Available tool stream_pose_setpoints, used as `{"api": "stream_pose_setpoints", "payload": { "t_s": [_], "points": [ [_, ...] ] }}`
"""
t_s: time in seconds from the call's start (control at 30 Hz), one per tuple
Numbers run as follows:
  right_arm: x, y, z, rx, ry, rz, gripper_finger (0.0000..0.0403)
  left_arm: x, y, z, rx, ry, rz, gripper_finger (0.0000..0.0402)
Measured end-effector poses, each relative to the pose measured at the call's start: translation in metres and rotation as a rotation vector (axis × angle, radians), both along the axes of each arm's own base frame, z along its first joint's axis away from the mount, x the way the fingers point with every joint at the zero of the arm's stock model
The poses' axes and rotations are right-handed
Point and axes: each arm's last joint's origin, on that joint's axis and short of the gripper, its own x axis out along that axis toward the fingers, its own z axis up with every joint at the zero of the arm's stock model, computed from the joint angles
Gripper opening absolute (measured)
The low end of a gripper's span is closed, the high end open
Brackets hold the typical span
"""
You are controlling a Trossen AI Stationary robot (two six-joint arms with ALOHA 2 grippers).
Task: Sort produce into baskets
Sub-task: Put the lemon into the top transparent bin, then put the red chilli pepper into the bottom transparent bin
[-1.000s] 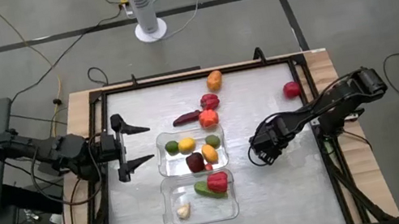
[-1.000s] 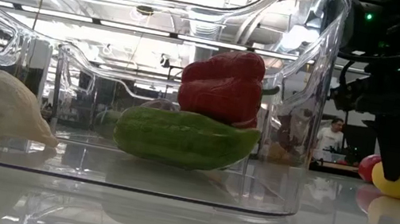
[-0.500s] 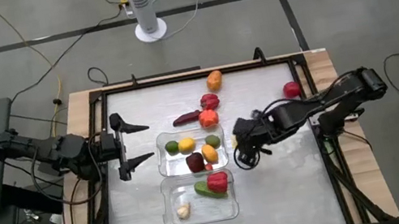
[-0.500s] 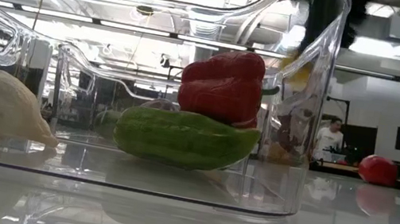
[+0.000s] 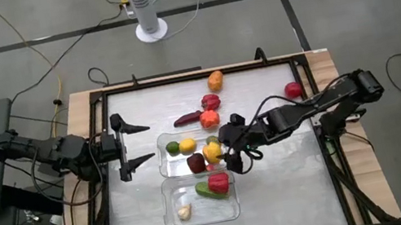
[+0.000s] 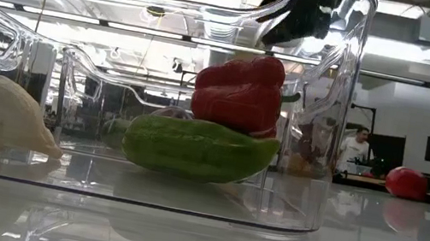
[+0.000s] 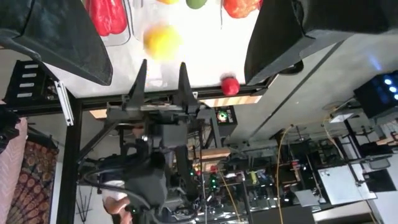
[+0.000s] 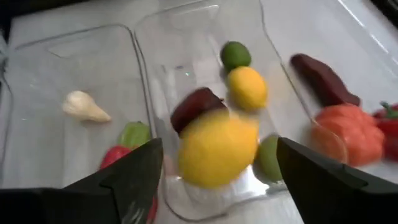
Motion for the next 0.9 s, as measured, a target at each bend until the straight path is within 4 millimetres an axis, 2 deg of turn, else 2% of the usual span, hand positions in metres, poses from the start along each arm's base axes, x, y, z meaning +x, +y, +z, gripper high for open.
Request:
{"api": "stream_pose_setpoints", "payload": {
  "t_s": [0.2, 0.4, 0.53, 0.67, 0.9],
  "points": [
    [0.003, -0.006, -0.003, 0.026, 0.016, 0.002, 0.0361, 0.000, 0.000, 0.000, 0.003, 0.001, 0.000, 0.0352],
    [-0.014, -0.021, -0.003, -0.027, 0.146, -0.094, 0.0356, 0.000, 0.000, 0.000, 0.002, 0.002, -0.003, 0.0352],
    [-0.023, -0.029, -0.011, -0.099, 0.256, -0.147, 0.0349, 0.000, 0.000, 0.000, -0.001, 0.003, -0.002, 0.0352],
    [-0.026, -0.042, -0.029, -0.103, 0.276, -0.169, 0.0346, 0.000, 0.000, 0.000, -0.003, 0.004, -0.002, 0.0352],
    [-0.037, -0.082, -0.078, -0.087, 0.299, -0.199, 0.0345, 0.000, 0.000, 0.000, -0.011, 0.002, 0.001, 0.0352]
  ]
}}
